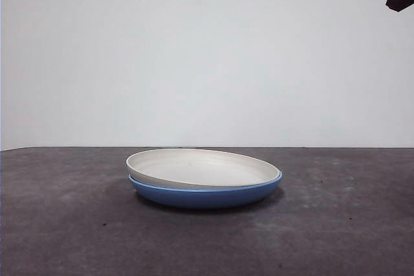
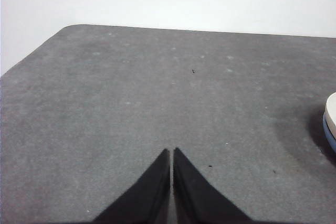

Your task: Pick up the white plate, put it on the blue plate, put it on desk

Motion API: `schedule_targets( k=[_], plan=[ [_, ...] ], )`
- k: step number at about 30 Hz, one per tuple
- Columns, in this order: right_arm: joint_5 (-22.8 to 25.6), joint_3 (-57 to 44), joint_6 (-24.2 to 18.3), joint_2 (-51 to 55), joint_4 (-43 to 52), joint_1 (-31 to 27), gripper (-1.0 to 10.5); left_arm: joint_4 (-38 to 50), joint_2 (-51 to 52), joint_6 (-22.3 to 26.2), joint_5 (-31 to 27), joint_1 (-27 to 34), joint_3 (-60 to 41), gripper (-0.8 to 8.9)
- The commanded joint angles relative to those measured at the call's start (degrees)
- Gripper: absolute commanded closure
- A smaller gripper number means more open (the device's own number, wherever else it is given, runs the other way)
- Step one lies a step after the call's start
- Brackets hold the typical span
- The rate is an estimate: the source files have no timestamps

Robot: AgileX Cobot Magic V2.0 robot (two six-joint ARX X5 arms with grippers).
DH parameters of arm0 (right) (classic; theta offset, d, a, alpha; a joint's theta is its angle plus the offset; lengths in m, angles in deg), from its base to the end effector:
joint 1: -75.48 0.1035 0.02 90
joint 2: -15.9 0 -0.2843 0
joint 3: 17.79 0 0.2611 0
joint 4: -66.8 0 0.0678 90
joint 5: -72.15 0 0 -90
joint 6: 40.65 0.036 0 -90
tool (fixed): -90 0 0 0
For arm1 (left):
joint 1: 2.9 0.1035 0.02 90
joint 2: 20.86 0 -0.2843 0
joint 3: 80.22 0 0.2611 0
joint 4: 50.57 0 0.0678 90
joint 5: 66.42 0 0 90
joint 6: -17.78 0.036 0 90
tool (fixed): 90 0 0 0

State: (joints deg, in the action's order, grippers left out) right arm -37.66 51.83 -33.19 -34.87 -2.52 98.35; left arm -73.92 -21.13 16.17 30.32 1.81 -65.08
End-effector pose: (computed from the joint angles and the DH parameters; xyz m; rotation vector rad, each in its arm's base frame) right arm 0.1353 0.0703 0.3297 0.0918 0.9438 0.6354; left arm 0.0905 0.0032 0.1566 -0.0428 0.1478 -0.0333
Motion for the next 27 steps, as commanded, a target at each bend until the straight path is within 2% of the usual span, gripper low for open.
schedule_targets(
  k=[1, 20, 23, 27],
  plan=[
    [-0.1, 1.0, -0.7, -0.4, 0.4, 0.4, 9.4, -0.4, 0.1, -0.4, 0.0, 0.1, -1.2, 8.03],
    [-0.1, 1.0, -0.7, -0.4, 0.5, 0.4, 9.4, -0.4, 0.1, -0.4, 0.0, 0.1, -1.2, 8.03],
    [0.7, 1.0, -2.0, 1.0, 0.7, -1.6, 9.4, -0.4, 0.1, -0.4, 0.0, 0.1, -1.2, 8.03],
    [0.7, 0.8, -3.3, 5.6, 4.6, -7.6, 9.4, -0.4, 0.1, -0.4, 0.0, 0.1, -1.2, 8.03]
  ],
)
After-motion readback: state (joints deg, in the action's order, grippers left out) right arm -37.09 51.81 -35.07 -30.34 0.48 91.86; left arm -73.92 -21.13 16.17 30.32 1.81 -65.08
